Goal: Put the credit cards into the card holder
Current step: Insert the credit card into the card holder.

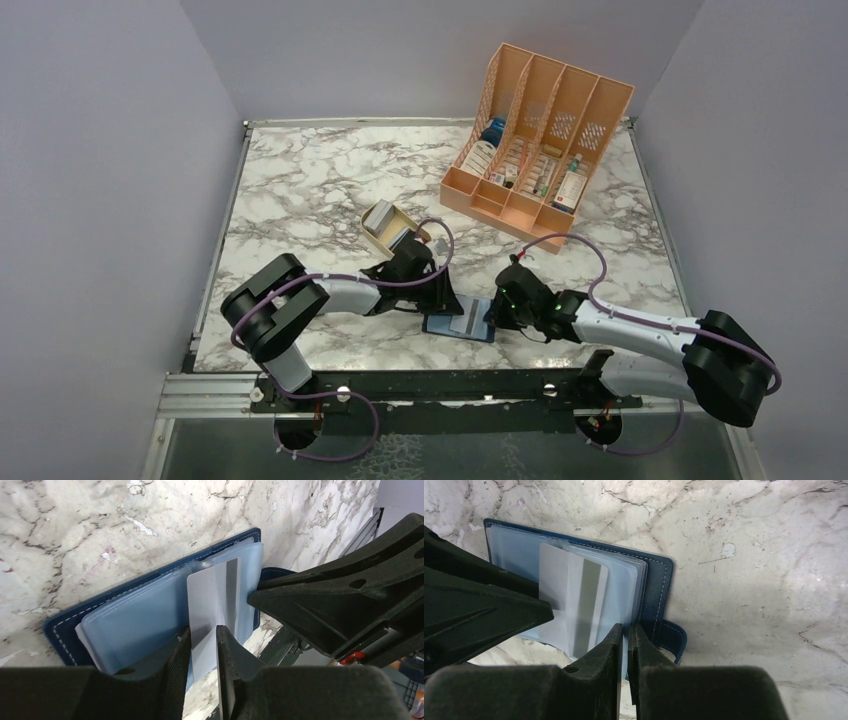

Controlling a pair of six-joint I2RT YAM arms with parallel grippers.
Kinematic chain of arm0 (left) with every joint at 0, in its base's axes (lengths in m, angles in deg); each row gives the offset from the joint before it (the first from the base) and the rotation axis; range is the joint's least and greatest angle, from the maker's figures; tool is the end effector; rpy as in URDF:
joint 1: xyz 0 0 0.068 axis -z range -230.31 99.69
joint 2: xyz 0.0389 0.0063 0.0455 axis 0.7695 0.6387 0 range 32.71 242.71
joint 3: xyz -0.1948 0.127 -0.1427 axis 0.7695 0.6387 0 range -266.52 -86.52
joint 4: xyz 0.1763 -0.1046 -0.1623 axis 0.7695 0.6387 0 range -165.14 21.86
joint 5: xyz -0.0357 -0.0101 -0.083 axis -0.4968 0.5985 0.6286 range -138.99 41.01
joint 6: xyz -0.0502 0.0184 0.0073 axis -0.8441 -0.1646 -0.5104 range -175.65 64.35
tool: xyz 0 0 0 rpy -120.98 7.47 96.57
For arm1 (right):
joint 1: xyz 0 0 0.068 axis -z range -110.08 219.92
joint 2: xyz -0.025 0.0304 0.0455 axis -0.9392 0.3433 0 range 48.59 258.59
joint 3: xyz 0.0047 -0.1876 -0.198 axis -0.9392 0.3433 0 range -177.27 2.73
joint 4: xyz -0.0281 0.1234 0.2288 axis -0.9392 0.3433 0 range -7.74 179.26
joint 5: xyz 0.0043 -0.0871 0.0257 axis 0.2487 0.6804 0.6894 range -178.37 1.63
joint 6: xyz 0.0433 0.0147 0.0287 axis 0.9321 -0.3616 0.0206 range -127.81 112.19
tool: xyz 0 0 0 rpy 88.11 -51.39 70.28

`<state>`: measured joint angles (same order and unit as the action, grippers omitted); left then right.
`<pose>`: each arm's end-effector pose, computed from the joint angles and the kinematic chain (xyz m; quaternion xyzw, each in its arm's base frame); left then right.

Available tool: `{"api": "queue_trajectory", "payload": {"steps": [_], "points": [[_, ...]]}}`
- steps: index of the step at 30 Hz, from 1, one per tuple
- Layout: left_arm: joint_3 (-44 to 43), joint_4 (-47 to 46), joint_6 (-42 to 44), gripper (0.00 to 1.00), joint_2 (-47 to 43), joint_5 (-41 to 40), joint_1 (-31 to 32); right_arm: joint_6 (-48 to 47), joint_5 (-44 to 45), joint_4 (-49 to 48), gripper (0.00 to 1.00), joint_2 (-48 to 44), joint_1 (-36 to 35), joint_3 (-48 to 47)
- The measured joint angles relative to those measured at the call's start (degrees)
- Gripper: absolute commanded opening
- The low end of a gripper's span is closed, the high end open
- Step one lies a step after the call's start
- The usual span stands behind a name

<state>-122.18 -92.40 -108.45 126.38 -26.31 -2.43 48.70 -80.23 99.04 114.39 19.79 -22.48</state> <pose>0.1901 -0.2305 0.1312 0.0436 0.8940 -0.4286 0.1232 0.1294 0.1469 0.1484 0.0732 0.9547 0.1840 0.2220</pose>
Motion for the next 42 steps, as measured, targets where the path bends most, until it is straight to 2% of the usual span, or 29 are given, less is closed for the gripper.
{"api": "queue_trajectory", "payload": {"steps": [8, 16, 26, 29, 33, 37, 42], "points": [[-1.4, -0.1, -1.5, 0.24, 1.3, -0.1, 1.7, 0.2, -1.1, -3.0, 0.08, 0.0, 0.0, 1.1], [-3.1, 1.7, -1.9, 0.41, 1.9, -0.6, 2.5, 0.2, -1.1, -2.8, 0.09, -0.5, 0.0, 1.2], [-6.0, 7.5, 1.1, 0.43, 0.2, -4.8, 3.5, 0.3, -1.1, 3.5, 0.08, -6.5, 0.0, 1.2], [-6.1, 8.1, 1.4, 0.39, 0.2, -5.4, 3.5, 0.7, -0.9, 5.1, 0.07, -7.0, 0.0, 1.1], [-6.2, 9.8, 2.8, 0.18, 0.2, -6.6, 3.5, 0.9, 0.1, 7.8, 0.06, -7.0, 0.0, 0.7], [-7.1, 13.3, 5.2, 0.05, -0.5, -9.4, 3.5, 0.9, 0.6, 8.9, 0.06, -6.4, 0.0, 0.4], [-8.4, 16.3, 7.9, 0.0, -1.8, -12.2, 3.5, 0.9, 0.6, 8.8, 0.06, -4.5, 0.0, 0.4]]}}
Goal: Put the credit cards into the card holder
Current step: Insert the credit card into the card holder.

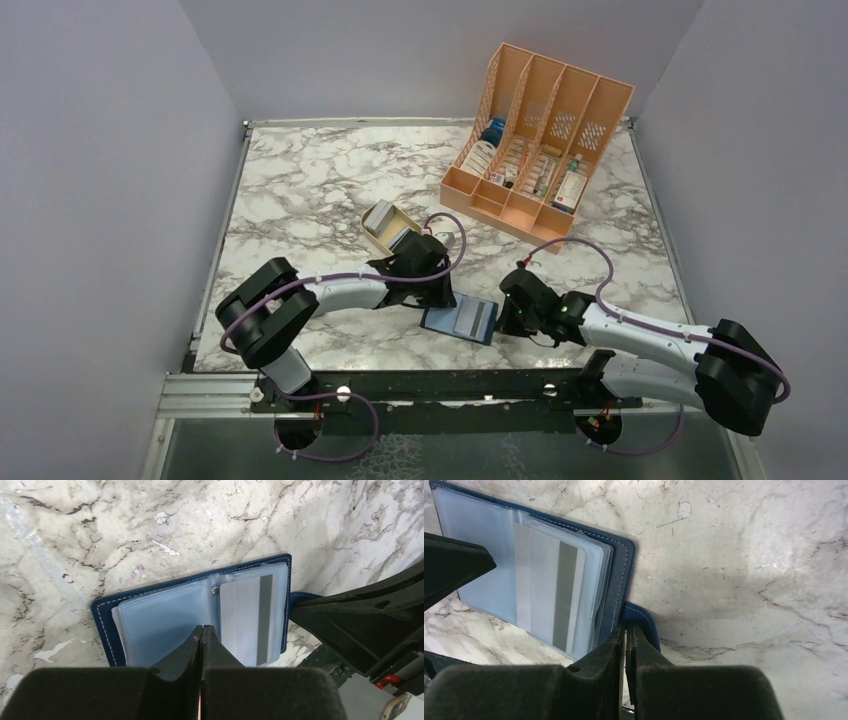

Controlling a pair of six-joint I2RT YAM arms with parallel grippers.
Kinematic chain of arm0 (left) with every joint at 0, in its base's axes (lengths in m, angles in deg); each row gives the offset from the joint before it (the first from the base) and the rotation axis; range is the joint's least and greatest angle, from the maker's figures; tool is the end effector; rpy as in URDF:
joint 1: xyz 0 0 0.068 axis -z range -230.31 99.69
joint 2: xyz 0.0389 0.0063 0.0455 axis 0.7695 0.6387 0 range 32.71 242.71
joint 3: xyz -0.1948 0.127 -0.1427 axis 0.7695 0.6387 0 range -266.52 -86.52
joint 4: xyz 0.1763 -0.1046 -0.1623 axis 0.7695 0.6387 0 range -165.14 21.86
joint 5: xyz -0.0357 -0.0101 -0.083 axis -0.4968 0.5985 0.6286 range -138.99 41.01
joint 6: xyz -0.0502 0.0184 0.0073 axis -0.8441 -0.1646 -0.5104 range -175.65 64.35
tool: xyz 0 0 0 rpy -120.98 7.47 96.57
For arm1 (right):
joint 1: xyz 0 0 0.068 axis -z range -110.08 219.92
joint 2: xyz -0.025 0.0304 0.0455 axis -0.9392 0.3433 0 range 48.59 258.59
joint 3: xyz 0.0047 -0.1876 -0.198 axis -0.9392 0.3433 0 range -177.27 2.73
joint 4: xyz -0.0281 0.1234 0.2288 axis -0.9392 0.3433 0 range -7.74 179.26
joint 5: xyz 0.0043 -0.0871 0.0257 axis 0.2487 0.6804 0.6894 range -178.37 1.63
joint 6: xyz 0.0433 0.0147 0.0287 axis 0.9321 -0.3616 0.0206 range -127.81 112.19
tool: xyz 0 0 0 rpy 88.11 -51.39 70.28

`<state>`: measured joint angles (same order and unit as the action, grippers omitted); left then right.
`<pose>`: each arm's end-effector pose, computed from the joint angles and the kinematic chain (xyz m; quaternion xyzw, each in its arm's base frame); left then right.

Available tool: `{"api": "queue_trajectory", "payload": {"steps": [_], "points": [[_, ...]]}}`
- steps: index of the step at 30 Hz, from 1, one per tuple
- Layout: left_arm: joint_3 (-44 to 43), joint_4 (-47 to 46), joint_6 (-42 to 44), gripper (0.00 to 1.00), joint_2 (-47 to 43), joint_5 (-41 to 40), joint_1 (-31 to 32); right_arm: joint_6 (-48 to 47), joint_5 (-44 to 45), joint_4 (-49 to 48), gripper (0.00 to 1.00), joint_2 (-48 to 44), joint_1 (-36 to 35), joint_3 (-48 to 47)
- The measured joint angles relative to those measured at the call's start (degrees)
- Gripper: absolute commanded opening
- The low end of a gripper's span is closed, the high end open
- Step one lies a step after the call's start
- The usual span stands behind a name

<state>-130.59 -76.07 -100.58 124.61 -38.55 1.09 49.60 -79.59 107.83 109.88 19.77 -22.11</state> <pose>0.1898 -0.2479 0.1564 0.0857 0.9229 -0.3290 0.1810 0.1177 0.1324 0.1513 0.0797 0.9644 0.1506 0.2023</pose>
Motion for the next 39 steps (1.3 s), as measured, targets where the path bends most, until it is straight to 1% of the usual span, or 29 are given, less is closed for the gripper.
{"api": "queue_trajectory", "payload": {"steps": [9, 15, 26, 28, 30, 34, 39], "points": [[-0.2, 0.3, 1.7, 0.0, 0.8, -0.3, 0.0, 0.0, -0.1, -2.4, 0.06, 2.5, 0.0, -0.4], [-0.2, -1.1, 1.0, 0.0, 2.4, 2.0, 0.0, 0.0, -0.3, -4.8, 0.06, 4.0, 0.0, -0.6], [-0.2, -3.2, -1.0, 0.0, 2.9, 4.3, -0.3, -0.6, -0.5, -5.2, 0.06, 5.6, 0.0, -1.6], [-0.2, -3.2, -1.0, 0.05, 2.9, 4.3, -0.3, -0.7, -0.5, -5.0, 0.08, 5.6, 0.0, -1.7], [-0.2, -3.1, -0.9, 0.12, 2.9, 4.3, -0.4, -0.7, -0.4, -4.7, 0.13, 5.6, 0.0, -1.8], [-0.5, -1.4, 0.0, 0.23, 2.7, 4.1, -1.0, -1.0, 0.4, -3.1, 0.22, 4.3, 0.0, -2.1], [-3.8, 4.2, 2.8, 0.31, 0.8, 2.3, -2.4, -1.6, 1.4, -1.1, 0.36, -1.1, 0.0, -2.2]]}}
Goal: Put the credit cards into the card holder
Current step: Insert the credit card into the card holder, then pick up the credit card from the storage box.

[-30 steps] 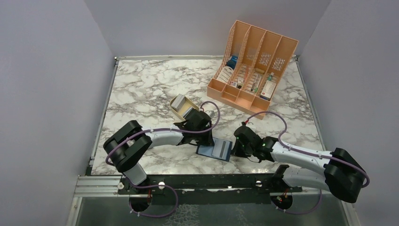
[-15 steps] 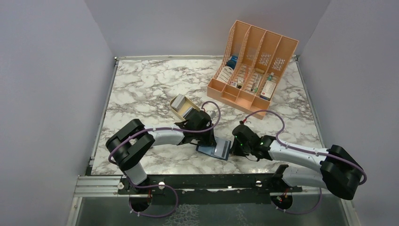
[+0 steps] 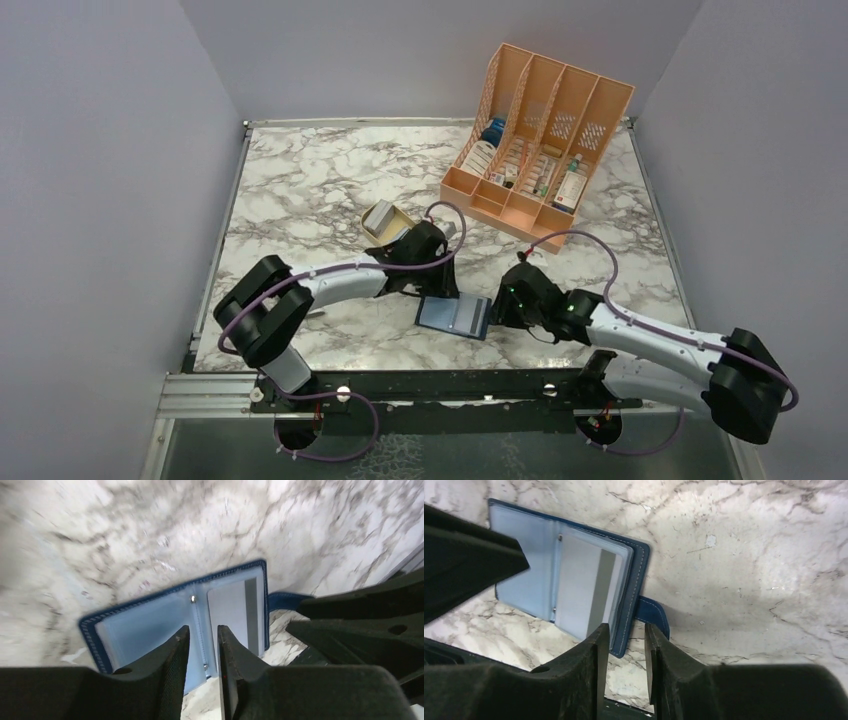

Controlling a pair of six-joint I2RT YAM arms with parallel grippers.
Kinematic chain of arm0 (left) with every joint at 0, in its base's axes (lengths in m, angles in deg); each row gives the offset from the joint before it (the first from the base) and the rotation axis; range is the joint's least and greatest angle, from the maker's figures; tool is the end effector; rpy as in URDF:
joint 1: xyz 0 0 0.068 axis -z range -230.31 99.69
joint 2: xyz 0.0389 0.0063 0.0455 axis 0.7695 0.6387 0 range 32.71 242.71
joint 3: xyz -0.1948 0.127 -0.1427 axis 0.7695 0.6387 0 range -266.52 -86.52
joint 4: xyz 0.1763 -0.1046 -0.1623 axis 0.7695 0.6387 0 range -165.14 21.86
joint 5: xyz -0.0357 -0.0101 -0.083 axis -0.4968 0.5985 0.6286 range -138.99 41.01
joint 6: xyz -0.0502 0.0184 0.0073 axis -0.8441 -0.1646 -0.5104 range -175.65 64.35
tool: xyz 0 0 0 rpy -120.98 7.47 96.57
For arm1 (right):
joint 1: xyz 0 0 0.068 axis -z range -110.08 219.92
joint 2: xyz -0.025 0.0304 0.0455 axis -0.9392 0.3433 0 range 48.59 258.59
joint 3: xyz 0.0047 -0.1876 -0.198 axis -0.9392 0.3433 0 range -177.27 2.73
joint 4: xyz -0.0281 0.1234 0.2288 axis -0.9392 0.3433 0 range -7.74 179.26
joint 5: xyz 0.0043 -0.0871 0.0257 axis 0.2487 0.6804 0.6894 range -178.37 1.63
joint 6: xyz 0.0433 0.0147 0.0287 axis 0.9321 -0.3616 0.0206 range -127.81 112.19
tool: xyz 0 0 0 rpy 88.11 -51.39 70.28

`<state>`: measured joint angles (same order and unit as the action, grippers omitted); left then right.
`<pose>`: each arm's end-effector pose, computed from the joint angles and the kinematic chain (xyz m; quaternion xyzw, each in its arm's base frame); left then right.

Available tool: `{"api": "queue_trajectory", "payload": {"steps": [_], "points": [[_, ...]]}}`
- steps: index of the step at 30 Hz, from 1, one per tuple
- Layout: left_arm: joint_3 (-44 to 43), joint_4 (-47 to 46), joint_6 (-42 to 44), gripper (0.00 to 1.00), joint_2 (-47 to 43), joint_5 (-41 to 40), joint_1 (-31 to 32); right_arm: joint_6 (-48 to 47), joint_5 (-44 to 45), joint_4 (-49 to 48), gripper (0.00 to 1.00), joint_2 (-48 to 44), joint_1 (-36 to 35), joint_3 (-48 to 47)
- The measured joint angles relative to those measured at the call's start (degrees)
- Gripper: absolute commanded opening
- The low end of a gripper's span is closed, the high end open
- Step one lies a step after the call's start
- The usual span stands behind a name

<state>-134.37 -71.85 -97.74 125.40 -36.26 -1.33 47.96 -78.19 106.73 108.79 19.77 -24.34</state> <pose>0.2048 -0.2472 0.1660 0.0954 0.9241 -0.3260 0.1749 0.1235 0.1381 0.1668 0.0716 0.9542 0.1705 0.2354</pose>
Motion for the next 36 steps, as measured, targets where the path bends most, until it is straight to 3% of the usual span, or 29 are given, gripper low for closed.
{"api": "queue_trajectory", "payload": {"steps": [5, 16, 26, 36], "points": [[-5.4, 5.7, 5.7, 0.34, -2.8, -2.3, -5.2, -1.2, 0.7, 0.9, 0.43, -4.7, 0.0, -0.1], [-22.3, 18.3, 25.5, 0.48, -2.2, -13.2, -17.6, -4.0, 1.2, 1.3, 0.44, -10.9, 0.0, -0.6], [-30.5, 21.5, 38.8, 0.5, 7.0, -26.0, -18.8, -4.9, 1.7, 1.3, 0.44, -11.5, 0.0, -0.6], [-30.8, 23.3, 42.3, 0.51, 13.0, -29.5, -18.8, -5.0, 1.7, 1.3, 0.44, -11.5, 0.0, -0.6]]}}
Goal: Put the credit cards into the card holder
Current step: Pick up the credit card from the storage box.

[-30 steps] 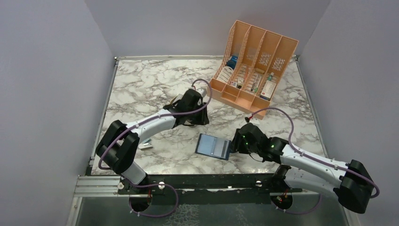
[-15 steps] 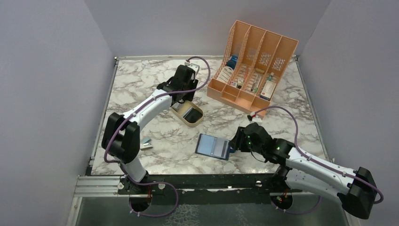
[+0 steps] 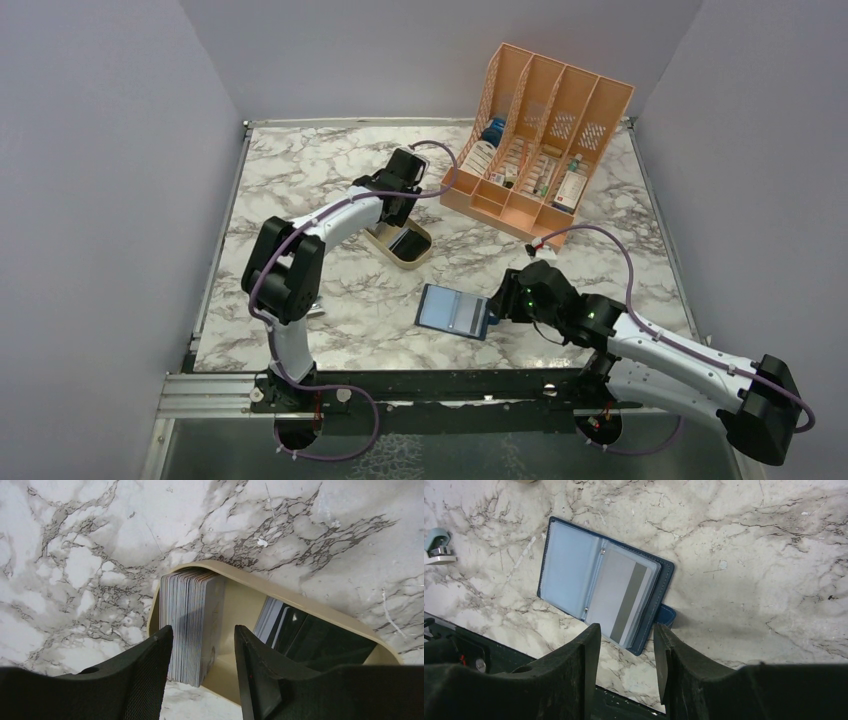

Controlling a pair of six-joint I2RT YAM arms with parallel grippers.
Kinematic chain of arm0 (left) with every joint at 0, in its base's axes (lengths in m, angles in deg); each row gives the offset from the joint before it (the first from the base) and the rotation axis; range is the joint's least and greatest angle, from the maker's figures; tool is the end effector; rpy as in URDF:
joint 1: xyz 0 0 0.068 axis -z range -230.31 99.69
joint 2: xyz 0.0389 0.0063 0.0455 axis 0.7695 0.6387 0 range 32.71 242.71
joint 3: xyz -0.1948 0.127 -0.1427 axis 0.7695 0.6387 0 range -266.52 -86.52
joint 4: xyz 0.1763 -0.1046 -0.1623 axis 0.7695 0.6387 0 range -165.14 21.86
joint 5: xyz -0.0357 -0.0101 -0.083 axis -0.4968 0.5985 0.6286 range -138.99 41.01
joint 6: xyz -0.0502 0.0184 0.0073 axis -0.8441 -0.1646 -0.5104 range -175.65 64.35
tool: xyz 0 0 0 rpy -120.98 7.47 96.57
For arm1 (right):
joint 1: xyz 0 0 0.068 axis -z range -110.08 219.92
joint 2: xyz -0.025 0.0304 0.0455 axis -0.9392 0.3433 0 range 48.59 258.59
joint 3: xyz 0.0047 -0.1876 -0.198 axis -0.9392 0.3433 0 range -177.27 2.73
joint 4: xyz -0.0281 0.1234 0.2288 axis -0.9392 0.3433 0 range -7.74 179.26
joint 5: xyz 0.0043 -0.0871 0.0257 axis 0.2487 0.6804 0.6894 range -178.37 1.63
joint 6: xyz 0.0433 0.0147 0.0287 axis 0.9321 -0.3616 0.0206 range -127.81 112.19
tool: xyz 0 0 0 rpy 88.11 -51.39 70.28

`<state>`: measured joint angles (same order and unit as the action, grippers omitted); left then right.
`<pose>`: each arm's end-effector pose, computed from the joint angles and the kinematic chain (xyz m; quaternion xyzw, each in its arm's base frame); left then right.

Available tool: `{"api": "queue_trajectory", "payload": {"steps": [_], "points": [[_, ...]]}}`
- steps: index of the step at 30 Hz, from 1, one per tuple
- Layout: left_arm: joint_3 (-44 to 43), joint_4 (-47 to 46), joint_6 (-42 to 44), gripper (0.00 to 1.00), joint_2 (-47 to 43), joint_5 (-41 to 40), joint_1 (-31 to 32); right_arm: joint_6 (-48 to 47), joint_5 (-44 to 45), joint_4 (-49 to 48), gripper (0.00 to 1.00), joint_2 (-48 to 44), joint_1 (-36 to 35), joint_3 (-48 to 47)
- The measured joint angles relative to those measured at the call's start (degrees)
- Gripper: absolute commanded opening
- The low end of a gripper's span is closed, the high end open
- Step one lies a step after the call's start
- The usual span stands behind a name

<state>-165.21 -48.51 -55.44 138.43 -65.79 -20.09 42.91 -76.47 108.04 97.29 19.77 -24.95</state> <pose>0.3518 -0.1928 0.2227 0.2027 0.9189 0.0542 0.3339 0.1149 0.1261 0.2005 0.0428 0.9246 0.2209 0.3075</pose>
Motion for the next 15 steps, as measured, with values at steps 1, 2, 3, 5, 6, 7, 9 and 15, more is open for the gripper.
{"api": "queue_trajectory", "payload": {"steps": [1, 2, 3, 5, 6, 7, 9, 15], "points": [[0.0, 0.0, 0.2, 0.51, 0.5, -0.7, 0.0, 0.0, 0.0, 0.0, 0.44, 0.0, 0.0, 0.0], [0.0, 0.1, 0.3, 0.51, 0.9, -0.9, 0.0, 0.0, 0.0, 0.0, 0.44, -0.1, 0.0, 0.0], [0.0, 0.1, 0.4, 0.51, 1.3, -1.5, 0.0, 0.0, 0.0, 0.0, 0.44, -0.2, 0.0, 0.0], [0.0, 0.3, 0.5, 0.5, 1.8, -2.2, 0.0, 0.0, 0.0, 0.0, 0.44, -0.5, 0.0, 0.0], [0.0, 0.5, 0.6, 0.5, 1.8, -2.7, 0.0, 0.0, 0.0, 0.0, 0.44, -0.7, 0.0, 0.0], [0.0, 0.6, 0.7, 0.5, 1.8, -3.5, 0.0, 0.0, 0.0, 0.0, 0.44, -0.9, 0.0, 0.0], [0.0, 0.5, 0.9, 0.5, 1.8, -4.8, 0.0, 0.1, 0.2, 0.1, 0.44, -1.4, 0.0, 0.0], [0.0, 0.4, 1.2, 0.44, 1.8, -6.7, 0.0, 0.1, 0.8, 0.8, 0.44, -3.3, 0.0, 0.0]]}}
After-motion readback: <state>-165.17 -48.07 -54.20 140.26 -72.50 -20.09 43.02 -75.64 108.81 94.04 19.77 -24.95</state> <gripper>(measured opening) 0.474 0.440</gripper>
